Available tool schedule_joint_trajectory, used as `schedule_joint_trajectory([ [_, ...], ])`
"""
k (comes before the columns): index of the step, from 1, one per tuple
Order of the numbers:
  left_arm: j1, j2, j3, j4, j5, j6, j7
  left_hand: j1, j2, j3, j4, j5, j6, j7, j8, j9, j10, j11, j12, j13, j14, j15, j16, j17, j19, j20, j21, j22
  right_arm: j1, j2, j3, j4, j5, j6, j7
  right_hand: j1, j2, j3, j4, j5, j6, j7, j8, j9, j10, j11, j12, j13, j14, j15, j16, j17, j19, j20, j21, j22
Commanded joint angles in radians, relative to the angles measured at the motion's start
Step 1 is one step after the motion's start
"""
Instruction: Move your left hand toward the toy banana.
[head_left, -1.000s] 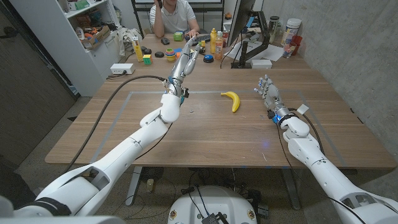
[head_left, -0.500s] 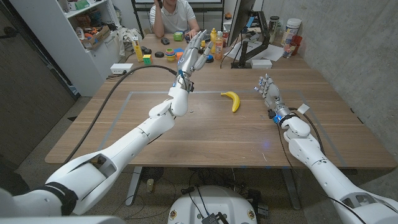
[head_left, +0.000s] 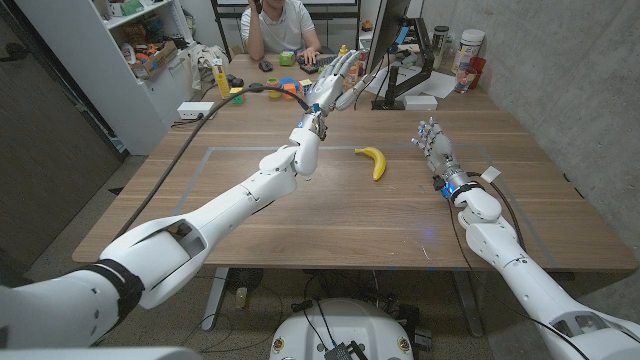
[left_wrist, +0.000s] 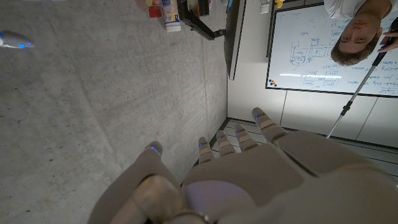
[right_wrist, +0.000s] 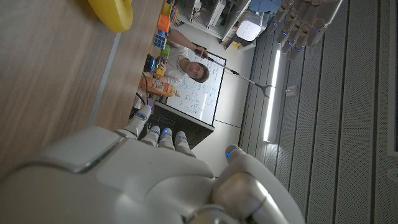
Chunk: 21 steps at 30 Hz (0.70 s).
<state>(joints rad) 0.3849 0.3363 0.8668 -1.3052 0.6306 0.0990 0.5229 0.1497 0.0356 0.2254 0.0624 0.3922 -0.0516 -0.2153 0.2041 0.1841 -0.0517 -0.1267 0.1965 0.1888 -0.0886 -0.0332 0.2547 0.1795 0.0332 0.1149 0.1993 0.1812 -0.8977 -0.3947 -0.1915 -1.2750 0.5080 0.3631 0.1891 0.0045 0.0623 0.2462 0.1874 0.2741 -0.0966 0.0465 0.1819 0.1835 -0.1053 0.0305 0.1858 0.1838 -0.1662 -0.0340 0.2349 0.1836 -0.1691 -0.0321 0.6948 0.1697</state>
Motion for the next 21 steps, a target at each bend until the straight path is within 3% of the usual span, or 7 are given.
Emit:
schedule_joint_trajectory([
  [1, -0.127, -0.047, 0.14, 0.148, 0.031, 0.031, -0.148, 0.02, -0.005, 0.006, -0.015, 0.008, 0.009, -0.003, 0.008, 0.005, 0.02, -0.001, 0.01, 0.005, 0.01, -0.004, -0.002, 0.004, 0.008, 0.004, 0.0, -0.001, -0.001, -0.004, 0.002, 0.01, 0.001, 0.023, -0.004, 0.001, 0.108, 0.0, -0.002, 0.008, 0.004, 0.003, 0.01, 0.002, 0.0, 0.001, 0.007, 0.003, -0.011, -0.005, 0.005, 0.003, -0.037, -0.097, -0.006, 0.005],
  [6, -0.145, -0.061, 0.175, 0.195, 0.012, 0.004, -0.192, 0.051, -0.006, 0.015, -0.038, 0.013, 0.027, -0.003, 0.015, 0.007, 0.03, -0.007, 0.01, 0.008, 0.024, -0.014, -0.001, 0.005, 0.025, -0.012, 0.004, -0.001, 0.01, -0.002, -0.002, 0.032, 0.001, 0.033, 0.001, 0.001, 0.108, 0.0, -0.002, 0.008, 0.005, 0.003, 0.01, 0.002, 0.001, 0.002, 0.007, 0.003, -0.01, -0.005, 0.005, 0.003, -0.037, -0.097, -0.008, 0.005],
  [10, -0.164, -0.08, 0.202, 0.251, -0.009, -0.031, -0.229, 0.067, -0.007, 0.02, -0.05, 0.016, 0.031, -0.004, 0.016, 0.008, 0.033, -0.008, 0.01, 0.009, 0.024, -0.016, -0.003, 0.005, 0.039, -0.009, 0.008, -0.002, 0.018, 0.001, -0.004, 0.045, 0.005, 0.038, 0.007, 0.001, 0.107, -0.001, -0.002, 0.008, 0.006, 0.003, 0.01, 0.002, 0.002, 0.001, 0.007, 0.003, -0.009, -0.004, 0.005, 0.003, -0.036, -0.096, -0.01, 0.005],
  [12, -0.176, -0.097, 0.221, 0.293, -0.009, -0.047, -0.231, 0.082, -0.009, 0.023, -0.062, 0.017, 0.031, -0.005, 0.015, 0.008, 0.036, -0.01, 0.009, 0.01, 0.026, -0.022, -0.005, 0.005, 0.057, -0.023, 0.012, -0.003, 0.021, 0.002, -0.006, 0.053, 0.005, 0.045, 0.012, 0.001, 0.107, -0.001, -0.002, 0.008, 0.007, 0.003, 0.01, 0.002, 0.002, 0.002, 0.007, 0.003, -0.009, -0.005, 0.005, 0.003, -0.036, -0.097, -0.01, 0.005],
  [21, -0.222, -0.168, 0.292, 0.457, -0.028, -0.121, -0.253, 0.098, -0.011, 0.027, -0.074, 0.019, 0.036, -0.004, 0.016, 0.009, 0.039, -0.014, 0.008, 0.011, 0.016, -0.028, -0.012, 0.005, 0.047, -0.025, 0.003, -0.003, 0.032, 0.005, -0.009, 0.073, 0.013, 0.058, 0.019, 0.001, 0.106, -0.003, -0.003, 0.008, 0.009, 0.005, 0.01, 0.002, 0.003, 0.002, 0.007, 0.003, -0.008, -0.002, 0.005, 0.003, -0.035, -0.094, -0.013, 0.005],
])
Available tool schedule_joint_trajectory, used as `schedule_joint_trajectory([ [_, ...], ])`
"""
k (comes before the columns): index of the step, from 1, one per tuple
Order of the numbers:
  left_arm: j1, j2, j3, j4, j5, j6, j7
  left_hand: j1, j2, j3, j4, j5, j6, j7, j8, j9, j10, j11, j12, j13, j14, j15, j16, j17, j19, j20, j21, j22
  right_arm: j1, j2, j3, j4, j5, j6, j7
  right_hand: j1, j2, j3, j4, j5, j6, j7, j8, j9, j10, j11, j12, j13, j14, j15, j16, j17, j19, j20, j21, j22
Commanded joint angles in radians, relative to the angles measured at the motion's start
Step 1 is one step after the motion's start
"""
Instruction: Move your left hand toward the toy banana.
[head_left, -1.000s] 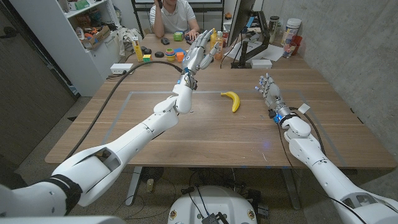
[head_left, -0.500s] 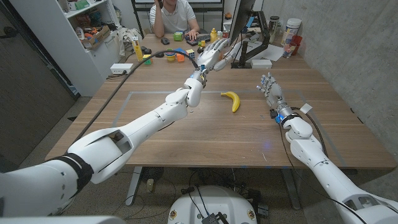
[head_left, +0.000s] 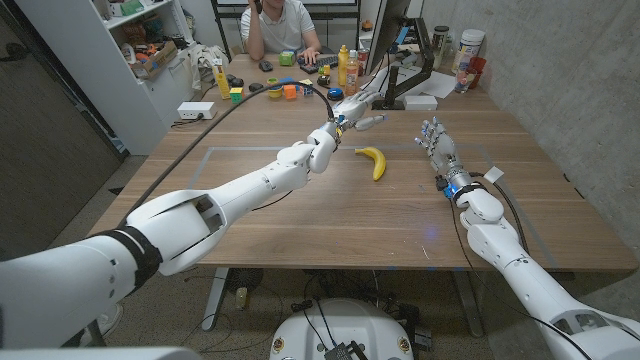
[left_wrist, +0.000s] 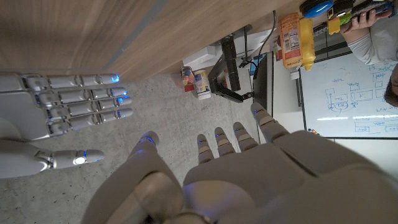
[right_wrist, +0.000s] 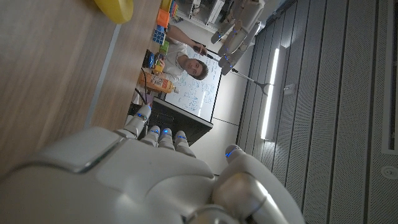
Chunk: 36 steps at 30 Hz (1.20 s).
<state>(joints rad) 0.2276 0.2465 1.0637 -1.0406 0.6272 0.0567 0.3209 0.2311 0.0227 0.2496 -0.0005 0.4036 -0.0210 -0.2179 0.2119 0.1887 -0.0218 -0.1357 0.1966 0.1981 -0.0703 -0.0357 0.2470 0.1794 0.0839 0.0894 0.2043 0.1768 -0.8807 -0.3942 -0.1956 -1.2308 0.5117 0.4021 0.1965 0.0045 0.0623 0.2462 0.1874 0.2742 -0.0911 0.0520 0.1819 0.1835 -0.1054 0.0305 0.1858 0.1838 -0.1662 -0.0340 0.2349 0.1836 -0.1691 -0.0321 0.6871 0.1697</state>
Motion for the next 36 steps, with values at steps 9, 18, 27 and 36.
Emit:
schedule_joint_trajectory([
  [9, -0.081, -0.106, 0.143, 0.255, -0.033, -0.079, -0.08, 0.027, 0.002, 0.005, -0.019, 0.009, 0.006, -0.002, 0.007, 0.005, 0.003, -0.006, 0.004, 0.003, -0.014, -0.028, -0.011, 0.006, -0.017, 0.008, -0.008, 0.001, 0.032, 0.009, -0.009, 0.061, 0.011, 0.03, 0.018, 0.0, 0.105, -0.004, -0.003, 0.009, 0.005, -0.001, 0.01, 0.002, 0.004, 0.001, 0.007, 0.003, -0.007, 0.0, 0.004, 0.003, -0.034, -0.095, -0.009, 0.005],
  [18, -0.085, -0.127, 0.174, 0.318, -0.054, -0.086, -0.12, 0.035, 0.006, 0.007, -0.024, 0.01, -0.009, -0.002, 0.0, 0.005, -0.012, -0.003, -0.003, 0.004, -0.028, -0.03, -0.018, 0.007, -0.03, 0.004, -0.014, 0.002, 0.059, 0.019, -0.018, 0.101, 0.015, 0.034, 0.03, 0.0, 0.104, -0.007, -0.003, 0.009, 0.005, -0.001, 0.009, 0.002, 0.004, 0.001, 0.006, 0.003, -0.005, 0.001, 0.003, 0.002, -0.033, -0.095, -0.013, 0.005],
  [27, -0.096, -0.147, 0.201, 0.385, -0.07, -0.115, -0.112, 0.038, 0.014, 0.008, -0.026, 0.01, -0.018, -0.003, -0.005, 0.007, -0.016, -0.003, -0.004, 0.006, -0.036, -0.04, -0.022, 0.01, -0.033, 0.004, -0.014, 0.003, 0.079, 0.025, -0.027, 0.133, 0.013, 0.041, 0.04, -0.001, 0.104, -0.009, -0.002, 0.01, 0.005, -0.002, 0.009, 0.002, 0.004, 0.001, 0.005, 0.003, -0.003, 0.003, 0.003, 0.002, -0.032, -0.094, -0.018, 0.005],
  [36, -0.1, -0.131, 0.207, 0.346, -0.066, -0.106, -0.106, 0.035, 0.018, 0.008, -0.024, 0.009, -0.015, -0.003, -0.004, 0.007, -0.014, -0.002, -0.003, 0.007, -0.034, -0.044, -0.021, 0.011, -0.035, 0.002, -0.014, 0.003, 0.076, 0.024, -0.027, 0.131, 0.014, 0.048, 0.041, -0.001, 0.103, -0.011, -0.002, 0.01, 0.005, -0.001, 0.009, 0.002, 0.004, 0.0, 0.005, 0.003, -0.003, 0.003, 0.002, 0.002, -0.032, -0.094, -0.022, 0.005],
])
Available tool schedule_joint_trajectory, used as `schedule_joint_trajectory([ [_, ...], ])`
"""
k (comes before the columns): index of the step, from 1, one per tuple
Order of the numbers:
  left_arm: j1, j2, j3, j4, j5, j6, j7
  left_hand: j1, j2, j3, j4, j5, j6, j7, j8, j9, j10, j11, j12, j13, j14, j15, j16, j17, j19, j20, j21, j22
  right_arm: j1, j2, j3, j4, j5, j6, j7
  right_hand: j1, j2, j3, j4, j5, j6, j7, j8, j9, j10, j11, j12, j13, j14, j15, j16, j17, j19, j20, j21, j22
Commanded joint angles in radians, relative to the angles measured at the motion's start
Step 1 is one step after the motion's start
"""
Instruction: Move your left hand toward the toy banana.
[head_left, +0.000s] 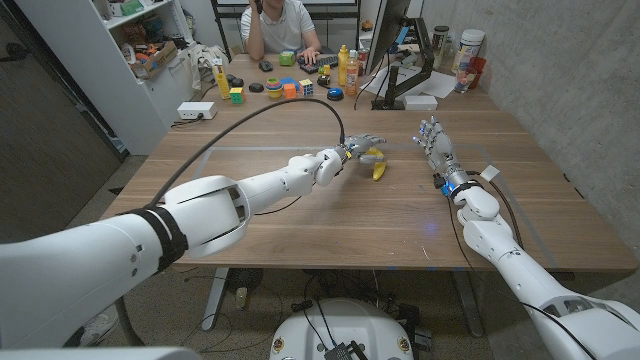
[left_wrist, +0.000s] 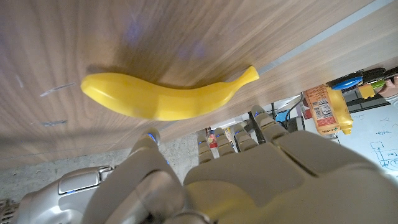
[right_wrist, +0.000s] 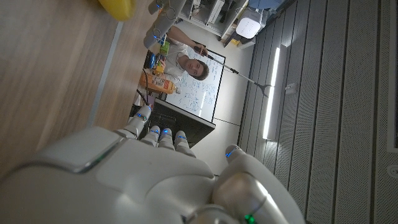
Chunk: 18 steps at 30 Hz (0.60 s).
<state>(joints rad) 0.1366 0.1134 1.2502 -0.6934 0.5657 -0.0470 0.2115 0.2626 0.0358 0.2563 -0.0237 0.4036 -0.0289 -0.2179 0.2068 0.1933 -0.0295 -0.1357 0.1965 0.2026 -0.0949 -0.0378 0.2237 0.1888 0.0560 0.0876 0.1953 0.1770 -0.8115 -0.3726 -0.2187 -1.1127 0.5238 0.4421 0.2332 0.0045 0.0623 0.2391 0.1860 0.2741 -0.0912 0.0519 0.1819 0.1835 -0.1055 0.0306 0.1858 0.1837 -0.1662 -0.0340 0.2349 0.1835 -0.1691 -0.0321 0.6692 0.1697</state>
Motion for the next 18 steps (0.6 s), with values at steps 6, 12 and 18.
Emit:
schedule_joint_trajectory([
  [6, -0.012, -0.005, 0.021, 0.015, -0.012, -0.013, 0.002, 0.001, 0.009, 0.001, 0.002, 0.009, -0.005, -0.003, 0.002, 0.003, -0.006, -0.003, -0.003, 0.003, -0.012, -0.044, 0.001, 0.002, -0.008, 0.002, -0.005, 0.003, 0.001, -0.001, -0.002, 0.005, 0.004, 0.006, 0.001, -0.001, 0.103, -0.005, -0.001, 0.01, 0.006, 0.001, 0.009, 0.002, 0.005, 0.001, 0.005, 0.003, -0.003, 0.004, 0.002, 0.002, -0.034, -0.094, -0.007, 0.005],
  [12, -0.013, -0.005, 0.023, 0.015, -0.015, -0.012, 0.003, -0.002, 0.012, 0.0, 0.005, 0.008, -0.003, -0.003, 0.003, 0.004, -0.006, -0.003, -0.003, 0.003, -0.012, -0.046, 0.001, 0.003, -0.009, 0.001, -0.004, 0.004, 0.001, 0.0, -0.002, 0.009, 0.008, 0.008, 0.004, -0.001, 0.103, -0.006, -0.001, 0.011, 0.007, 0.0, 0.009, 0.002, 0.005, 0.002, 0.005, 0.003, -0.003, 0.003, 0.001, 0.002, -0.034, -0.094, -0.009, 0.005],
  [18, -0.01, 0.002, 0.024, -0.006, -0.01, 0.0, 0.002, -0.004, 0.015, 0.0, 0.007, 0.008, -0.004, -0.003, 0.003, 0.004, -0.007, -0.004, -0.003, 0.003, -0.013, -0.048, 0.001, 0.003, -0.01, 0.002, -0.004, 0.004, 0.001, 0.0, -0.001, 0.011, 0.009, 0.013, 0.006, -0.001, 0.103, -0.007, -0.001, 0.011, 0.007, 0.0, 0.009, 0.002, 0.006, 0.0, 0.005, 0.003, -0.002, 0.003, 0.001, 0.002, -0.033, -0.094, -0.011, 0.005],
])
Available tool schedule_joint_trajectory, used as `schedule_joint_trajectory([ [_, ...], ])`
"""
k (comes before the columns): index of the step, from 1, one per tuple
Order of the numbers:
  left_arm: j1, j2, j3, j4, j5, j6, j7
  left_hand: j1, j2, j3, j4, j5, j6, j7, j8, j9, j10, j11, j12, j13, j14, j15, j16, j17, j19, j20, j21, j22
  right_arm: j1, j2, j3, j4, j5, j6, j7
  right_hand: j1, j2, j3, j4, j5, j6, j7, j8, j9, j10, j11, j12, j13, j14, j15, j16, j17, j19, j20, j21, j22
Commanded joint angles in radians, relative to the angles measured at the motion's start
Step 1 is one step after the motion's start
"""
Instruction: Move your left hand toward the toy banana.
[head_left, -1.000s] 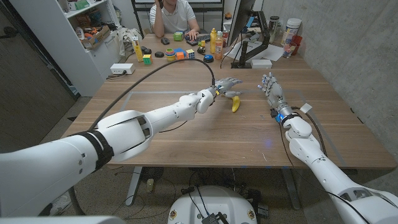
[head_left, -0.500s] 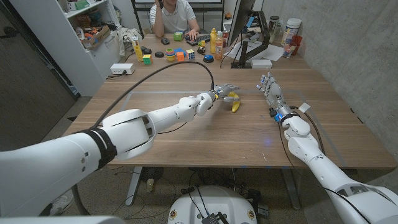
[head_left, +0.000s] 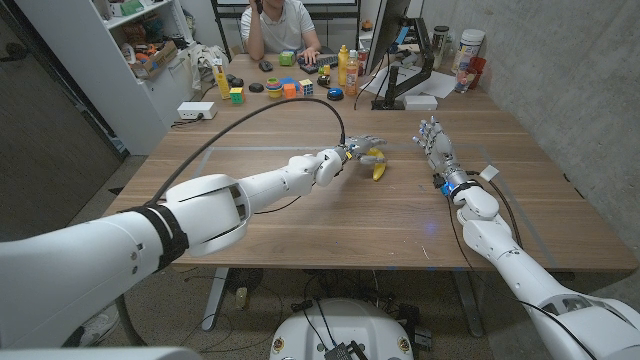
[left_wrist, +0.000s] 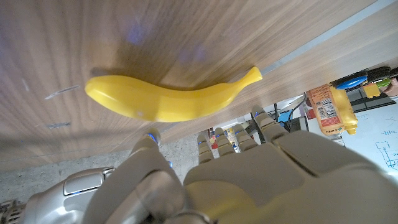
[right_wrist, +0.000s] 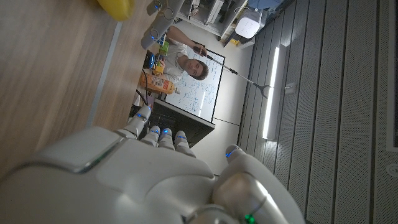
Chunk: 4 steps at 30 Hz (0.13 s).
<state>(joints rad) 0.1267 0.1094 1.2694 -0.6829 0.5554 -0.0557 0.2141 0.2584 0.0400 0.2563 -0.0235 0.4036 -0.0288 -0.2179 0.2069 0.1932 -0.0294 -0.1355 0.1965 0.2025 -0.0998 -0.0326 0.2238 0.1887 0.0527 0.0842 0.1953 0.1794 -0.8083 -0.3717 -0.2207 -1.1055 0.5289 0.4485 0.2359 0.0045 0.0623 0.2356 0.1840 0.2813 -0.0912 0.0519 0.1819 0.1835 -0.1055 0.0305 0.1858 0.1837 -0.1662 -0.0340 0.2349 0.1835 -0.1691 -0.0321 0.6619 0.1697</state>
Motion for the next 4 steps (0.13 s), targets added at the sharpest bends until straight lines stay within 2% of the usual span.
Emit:
schedule_joint_trajectory([
  [1, 0.0, 0.007, 0.005, -0.02, 0.0, 0.01, -0.005, 0.0, 0.011, 0.0, 0.007, 0.008, -0.004, -0.003, 0.003, 0.004, -0.008, -0.005, -0.003, 0.003, -0.008, -0.053, 0.001, 0.003, -0.006, 0.005, -0.004, 0.001, -0.003, 0.0, 0.002, 0.002, 0.007, 0.005, 0.003, -0.001, 0.103, -0.004, 0.001, 0.004, 0.007, 0.001, 0.008, 0.002, 0.005, 0.001, 0.005, 0.003, -0.002, 0.003, 0.001, 0.002, -0.035, -0.094, -0.005, 0.005],
  [4, 0.001, 0.01, 0.005, -0.027, 0.001, 0.013, -0.009, -0.001, 0.014, 0.0, 0.009, 0.008, -0.003, -0.003, 0.003, 0.004, -0.007, -0.004, -0.003, 0.003, -0.008, -0.053, 0.001, 0.003, -0.005, 0.002, -0.004, 0.002, -0.005, -0.001, 0.003, -0.001, 0.008, 0.004, 0.003, -0.001, 0.103, -0.004, 0.001, 0.004, 0.007, 0.0, 0.008, 0.002, 0.006, 0.001, 0.005, 0.003, -0.002, 0.003, 0.0, 0.002, -0.041, -0.091, -0.01, 0.005],
])
